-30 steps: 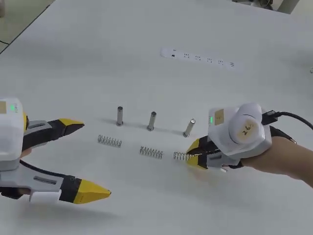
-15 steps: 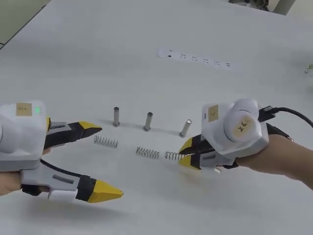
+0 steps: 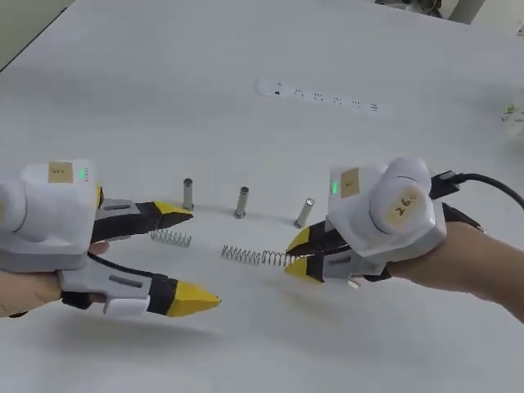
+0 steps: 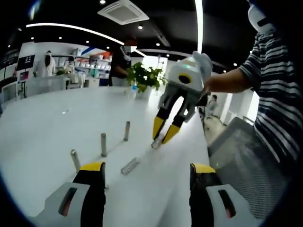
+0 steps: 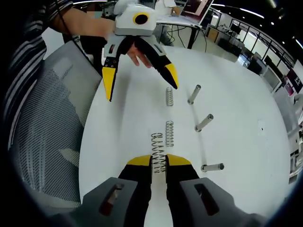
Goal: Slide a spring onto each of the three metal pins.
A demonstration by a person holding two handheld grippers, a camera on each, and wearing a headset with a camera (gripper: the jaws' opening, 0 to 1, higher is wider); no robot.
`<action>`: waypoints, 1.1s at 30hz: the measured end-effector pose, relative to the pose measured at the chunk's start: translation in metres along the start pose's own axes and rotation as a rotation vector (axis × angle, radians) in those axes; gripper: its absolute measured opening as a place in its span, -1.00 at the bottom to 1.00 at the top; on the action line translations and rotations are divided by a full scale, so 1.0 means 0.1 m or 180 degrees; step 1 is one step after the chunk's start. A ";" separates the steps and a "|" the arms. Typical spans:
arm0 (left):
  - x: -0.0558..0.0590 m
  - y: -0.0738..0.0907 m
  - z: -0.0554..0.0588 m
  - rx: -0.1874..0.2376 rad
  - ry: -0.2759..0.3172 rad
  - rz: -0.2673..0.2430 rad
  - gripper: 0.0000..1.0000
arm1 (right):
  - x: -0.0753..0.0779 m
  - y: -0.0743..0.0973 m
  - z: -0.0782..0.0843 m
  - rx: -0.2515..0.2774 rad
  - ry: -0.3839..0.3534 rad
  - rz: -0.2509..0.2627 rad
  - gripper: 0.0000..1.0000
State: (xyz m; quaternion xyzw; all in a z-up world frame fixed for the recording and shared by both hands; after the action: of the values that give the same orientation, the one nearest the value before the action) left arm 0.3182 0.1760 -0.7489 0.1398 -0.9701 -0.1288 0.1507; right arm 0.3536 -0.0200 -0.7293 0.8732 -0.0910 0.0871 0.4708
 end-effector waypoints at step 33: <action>0.05 -0.40 -0.12 0.0156 -0.0370 0.0494 -0.55 | -0.11 0.08 -0.18 0.0090 0.0024 -0.0035 -0.85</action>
State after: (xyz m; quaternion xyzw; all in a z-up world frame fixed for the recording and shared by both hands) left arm 0.3267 0.1346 -0.7481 0.0603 -0.9880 -0.1009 0.1003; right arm 0.3401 -0.0086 -0.7159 0.8799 -0.0831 0.0891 0.4593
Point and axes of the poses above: the centre of the closed fingertips' face, and the gripper's own axes: y roughly backward along the fingers, x roughly to its right, z roughly out of its underside, the point moved 9 cm from there along y, roughly backward along the fingers, and after that the axes turned 10 degrees about z, right-handed, at the moved point
